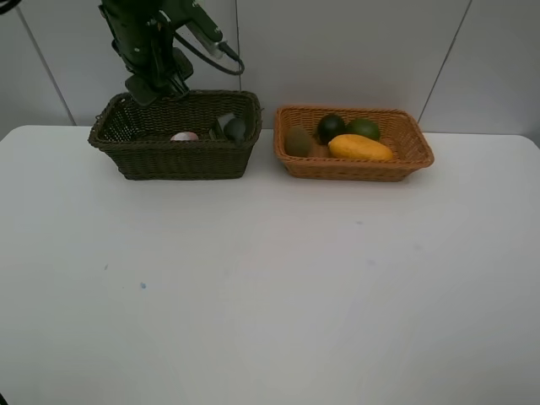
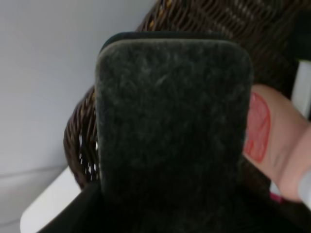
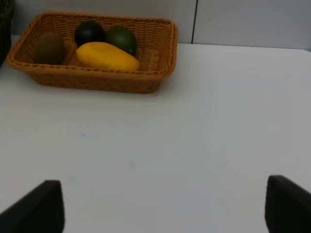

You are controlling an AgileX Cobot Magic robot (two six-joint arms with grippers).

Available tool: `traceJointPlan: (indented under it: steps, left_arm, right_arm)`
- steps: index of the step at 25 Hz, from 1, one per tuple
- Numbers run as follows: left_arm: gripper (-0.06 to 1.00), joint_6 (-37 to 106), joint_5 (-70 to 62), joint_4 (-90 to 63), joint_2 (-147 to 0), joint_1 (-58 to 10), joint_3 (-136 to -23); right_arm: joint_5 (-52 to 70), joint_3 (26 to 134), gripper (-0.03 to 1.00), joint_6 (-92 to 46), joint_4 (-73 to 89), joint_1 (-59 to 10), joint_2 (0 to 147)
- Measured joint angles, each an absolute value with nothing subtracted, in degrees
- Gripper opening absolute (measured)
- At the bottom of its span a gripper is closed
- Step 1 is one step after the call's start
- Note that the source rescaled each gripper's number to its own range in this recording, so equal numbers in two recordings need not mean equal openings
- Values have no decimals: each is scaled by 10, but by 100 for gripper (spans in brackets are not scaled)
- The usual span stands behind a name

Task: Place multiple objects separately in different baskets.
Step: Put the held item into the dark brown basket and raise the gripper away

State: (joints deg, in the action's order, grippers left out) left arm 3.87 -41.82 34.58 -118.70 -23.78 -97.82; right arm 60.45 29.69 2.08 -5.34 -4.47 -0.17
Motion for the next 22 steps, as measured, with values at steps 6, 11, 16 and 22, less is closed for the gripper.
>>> traceJointPlan:
  steps: [6, 11, 16, 22]
  left_arm:
    - [57, 41, -332, 354, -1214, -224, -978]
    - [57, 41, -297, 355, -1232, -220, -978]
    - [57, 41, -293, 355, -1245, -218, -978]
    - [57, 42, -287, 337, -1249, -218, -978]
  right_arm:
    - [604, 297, 100, 21, -53, -45, -2]
    - [604, 297, 100, 21, -53, -45, -2]
    - [604, 297, 100, 21, -53, -45, -2]
    - [604, 297, 100, 21, -53, -45, -2]
